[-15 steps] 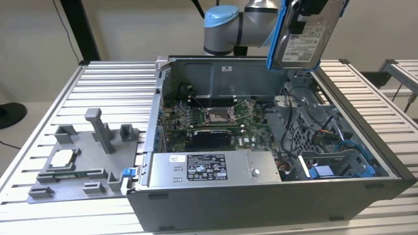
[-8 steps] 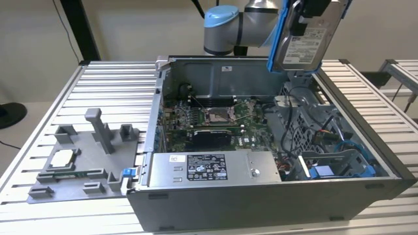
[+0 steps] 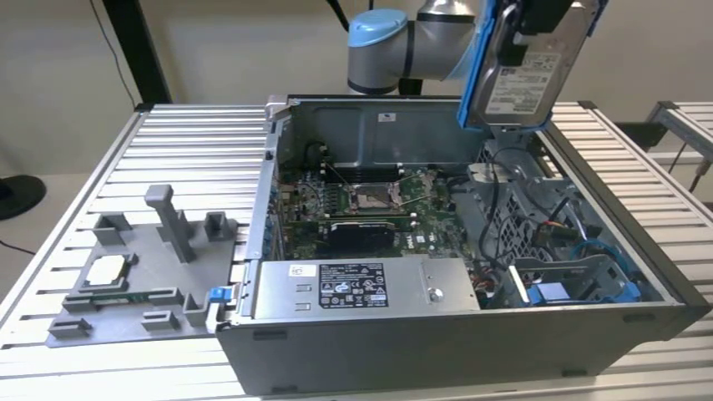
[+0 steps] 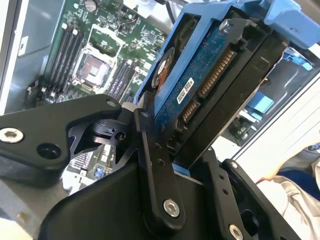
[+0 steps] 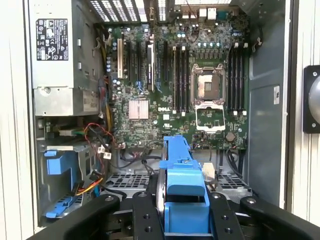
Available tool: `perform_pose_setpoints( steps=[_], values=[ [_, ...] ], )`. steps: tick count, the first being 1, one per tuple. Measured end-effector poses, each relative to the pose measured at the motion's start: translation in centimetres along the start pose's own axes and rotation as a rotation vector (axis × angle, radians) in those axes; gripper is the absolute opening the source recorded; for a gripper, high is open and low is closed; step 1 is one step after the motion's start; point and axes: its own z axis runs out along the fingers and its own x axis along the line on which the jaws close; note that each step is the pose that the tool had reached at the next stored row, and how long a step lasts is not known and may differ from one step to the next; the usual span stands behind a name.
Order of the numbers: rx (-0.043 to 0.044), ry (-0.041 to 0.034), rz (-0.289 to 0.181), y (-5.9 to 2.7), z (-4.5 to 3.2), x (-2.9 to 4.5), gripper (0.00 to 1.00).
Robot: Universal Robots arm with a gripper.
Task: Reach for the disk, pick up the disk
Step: 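Pick up the disk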
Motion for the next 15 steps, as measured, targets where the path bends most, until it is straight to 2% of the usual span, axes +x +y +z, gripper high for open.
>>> perform_pose_setpoints(
  steps=[15],
  values=[
    [0.0000,0.0005,0.000,-0.06,0.24,1.78,0.00]
  ],
)
